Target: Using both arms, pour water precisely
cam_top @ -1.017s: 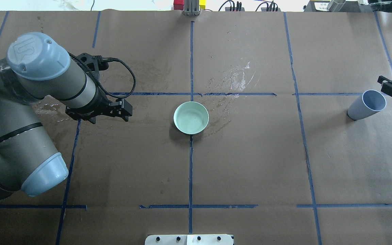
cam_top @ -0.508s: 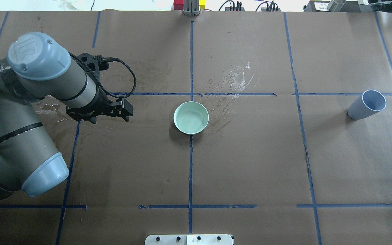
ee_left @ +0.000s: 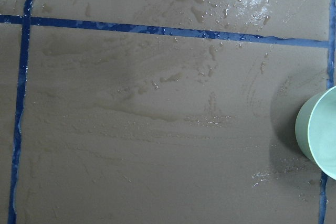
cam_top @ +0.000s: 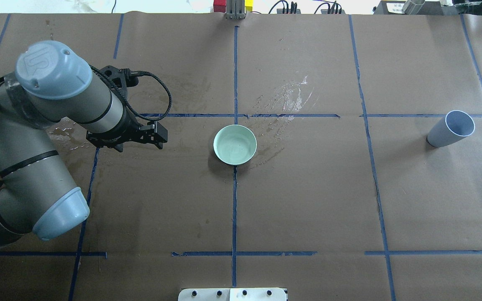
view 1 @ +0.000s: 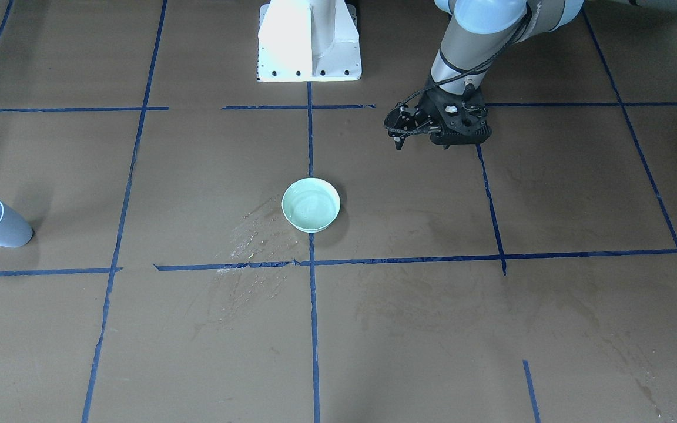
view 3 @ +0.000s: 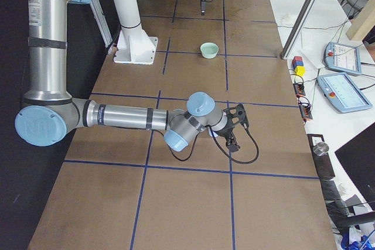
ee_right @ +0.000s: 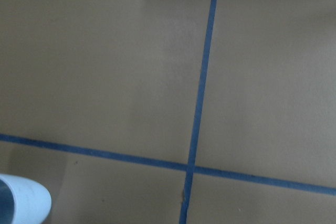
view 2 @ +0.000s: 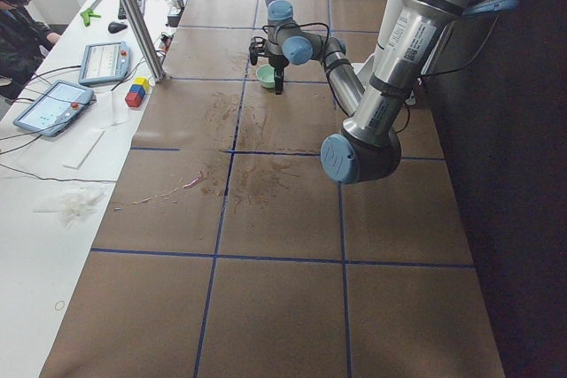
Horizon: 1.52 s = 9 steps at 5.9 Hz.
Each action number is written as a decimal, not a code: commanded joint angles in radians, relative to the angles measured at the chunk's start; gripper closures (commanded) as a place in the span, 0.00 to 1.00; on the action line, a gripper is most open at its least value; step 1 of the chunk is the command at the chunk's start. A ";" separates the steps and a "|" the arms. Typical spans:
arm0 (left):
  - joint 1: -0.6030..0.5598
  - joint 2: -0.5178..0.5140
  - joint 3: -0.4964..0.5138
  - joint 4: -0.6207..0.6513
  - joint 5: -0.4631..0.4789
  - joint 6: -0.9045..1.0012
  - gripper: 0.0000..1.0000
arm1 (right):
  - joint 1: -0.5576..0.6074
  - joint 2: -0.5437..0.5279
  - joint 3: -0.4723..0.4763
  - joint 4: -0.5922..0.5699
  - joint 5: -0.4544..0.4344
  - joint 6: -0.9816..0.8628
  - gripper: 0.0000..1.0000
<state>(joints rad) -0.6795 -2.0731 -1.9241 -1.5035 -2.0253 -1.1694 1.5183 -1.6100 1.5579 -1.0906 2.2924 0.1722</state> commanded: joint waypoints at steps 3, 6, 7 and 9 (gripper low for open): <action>0.079 -0.117 0.193 -0.142 0.119 -0.126 0.00 | 0.094 0.064 0.004 -0.540 0.053 -0.421 0.00; 0.106 -0.208 0.376 -0.284 0.141 -0.256 0.01 | 0.094 0.059 0.004 -0.538 0.056 -0.419 0.00; 0.113 -0.219 0.396 -0.287 0.142 -0.281 0.03 | 0.094 0.056 0.004 -0.538 0.056 -0.421 0.00; 0.138 -0.223 0.479 -0.418 0.142 -0.347 0.09 | 0.094 0.052 0.005 -0.537 0.056 -0.422 0.00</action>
<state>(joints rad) -0.5496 -2.2937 -1.4833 -1.8629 -1.8833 -1.4728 1.6122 -1.5566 1.5619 -1.6286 2.3485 -0.2489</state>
